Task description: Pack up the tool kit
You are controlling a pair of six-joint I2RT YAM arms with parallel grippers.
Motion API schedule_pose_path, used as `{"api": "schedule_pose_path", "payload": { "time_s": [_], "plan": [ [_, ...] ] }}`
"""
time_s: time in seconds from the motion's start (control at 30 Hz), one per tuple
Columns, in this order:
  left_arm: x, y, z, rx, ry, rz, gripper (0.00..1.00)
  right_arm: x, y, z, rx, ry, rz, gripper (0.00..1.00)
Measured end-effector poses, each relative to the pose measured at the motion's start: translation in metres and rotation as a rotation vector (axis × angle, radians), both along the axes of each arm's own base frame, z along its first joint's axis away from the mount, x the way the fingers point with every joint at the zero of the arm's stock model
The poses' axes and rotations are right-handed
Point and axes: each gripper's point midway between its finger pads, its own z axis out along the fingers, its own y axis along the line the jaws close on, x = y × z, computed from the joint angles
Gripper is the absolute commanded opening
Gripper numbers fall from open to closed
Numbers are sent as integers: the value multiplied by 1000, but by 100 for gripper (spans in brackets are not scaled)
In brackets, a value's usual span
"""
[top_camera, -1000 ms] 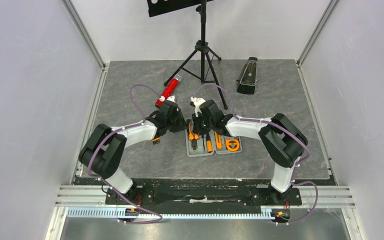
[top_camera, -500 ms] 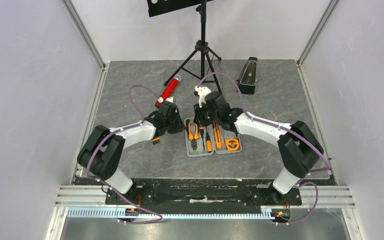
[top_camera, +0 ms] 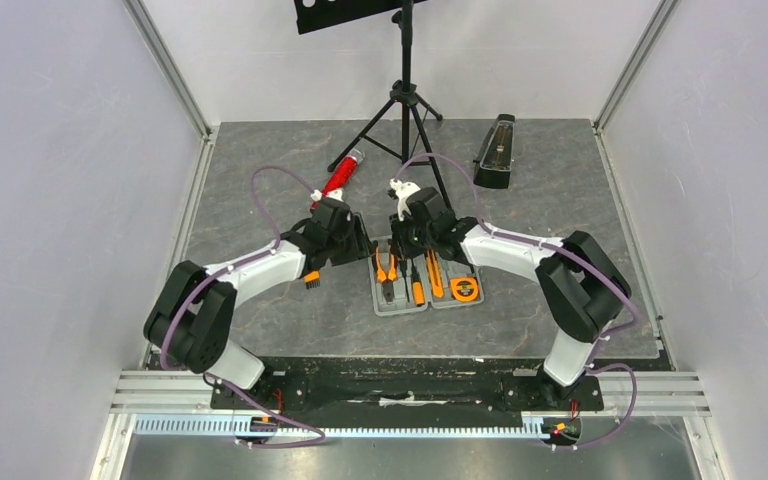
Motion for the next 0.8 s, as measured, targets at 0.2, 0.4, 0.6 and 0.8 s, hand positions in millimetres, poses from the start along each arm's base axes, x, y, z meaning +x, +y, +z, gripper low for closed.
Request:
{"api": "schedule_pose_path", "payload": {
  "time_s": [0.2, 0.4, 0.6, 0.8],
  "plan": [
    [12, -6, -6, 18, 5, -14, 51, -4, 1, -19, -18, 46, 8, 18],
    [12, -9, -20, 24, 36, -24, 33, -7, 2, -32, -32, 79, 18, 11],
    [12, -11, -21, 14, 41, -33, 12, -6, 2, -35, -42, 90, 19, 6],
    [13, -9, -25, 15, 54, -29, 10, -5, 1, -35, -67, 86, 23, 5]
  ]
}}
